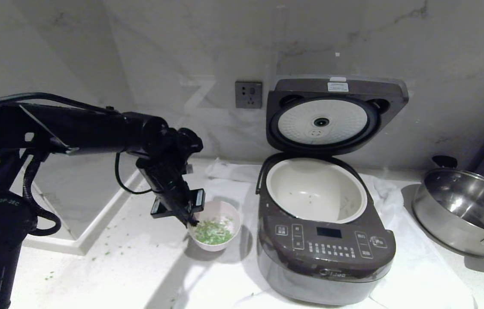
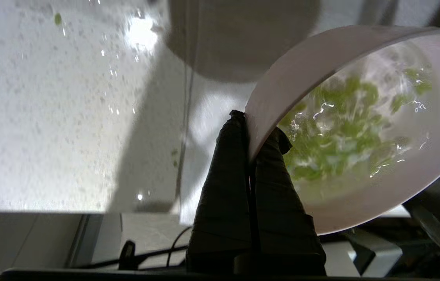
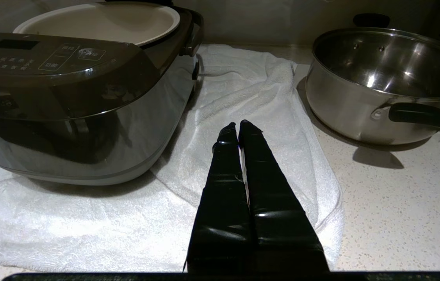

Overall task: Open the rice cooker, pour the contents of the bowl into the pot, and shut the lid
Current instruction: Fill a bowl with water from the tap

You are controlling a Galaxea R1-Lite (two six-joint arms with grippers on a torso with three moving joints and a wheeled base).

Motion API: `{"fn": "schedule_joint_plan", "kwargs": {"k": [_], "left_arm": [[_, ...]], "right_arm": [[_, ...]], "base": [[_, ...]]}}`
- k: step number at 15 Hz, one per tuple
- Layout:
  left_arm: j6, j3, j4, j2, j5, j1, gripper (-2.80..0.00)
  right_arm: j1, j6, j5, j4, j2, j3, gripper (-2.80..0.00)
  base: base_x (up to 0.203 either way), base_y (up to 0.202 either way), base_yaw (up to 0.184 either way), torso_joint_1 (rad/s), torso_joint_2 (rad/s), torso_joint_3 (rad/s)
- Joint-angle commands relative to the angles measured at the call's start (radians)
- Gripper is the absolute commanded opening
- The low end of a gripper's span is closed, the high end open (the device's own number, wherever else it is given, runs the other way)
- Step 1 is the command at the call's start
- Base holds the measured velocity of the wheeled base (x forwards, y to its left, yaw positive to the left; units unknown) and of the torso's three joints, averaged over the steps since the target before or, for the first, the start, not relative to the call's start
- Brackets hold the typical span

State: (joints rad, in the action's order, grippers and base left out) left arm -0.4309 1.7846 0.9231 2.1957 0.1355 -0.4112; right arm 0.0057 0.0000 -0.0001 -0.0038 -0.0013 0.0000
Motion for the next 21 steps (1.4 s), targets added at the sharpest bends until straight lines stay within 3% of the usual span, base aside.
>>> {"fn": "schedule_joint_plan", "kwargs": {"k": [1, 3, 8, 13, 21], "left_arm": [[-0.002, -0.071, -0.103, 0.069, 0.003, 0.02, -2.8], [-0.002, -0.084, -0.174, 0.115, 0.011, 0.038, -2.8], [-0.002, -0.086, -0.202, 0.18, 0.01, 0.051, -2.8], [-0.002, -0.088, -0.207, 0.118, 0.06, 0.052, -2.8], [0.001, -0.085, -0.207, 0.096, 0.055, 0.057, -2.8]], "right_arm": [[0.0, 0.0, 0.0, -0.001, 0.001, 0.002, -2.8], [0.0, 0.0, 0.0, -0.001, 0.001, 0.002, -2.8], [0.0, 0.0, 0.0, -0.001, 0.001, 0.002, -2.8], [0.0, 0.0, 0.0, -0.001, 0.001, 0.002, -2.8], [0.0, 0.0, 0.0, -0.001, 0.001, 0.002, -2.8]], "base": [[0.0, 0.0, 0.0, 0.0, 0.0, 0.0], [0.0, 0.0, 0.0, 0.0, 0.0, 0.0], [0.0, 0.0, 0.0, 0.0, 0.0, 0.0], [0.0, 0.0, 0.0, 0.0, 0.0, 0.0], [0.0, 0.0, 0.0, 0.0, 0.0, 0.0]]}}
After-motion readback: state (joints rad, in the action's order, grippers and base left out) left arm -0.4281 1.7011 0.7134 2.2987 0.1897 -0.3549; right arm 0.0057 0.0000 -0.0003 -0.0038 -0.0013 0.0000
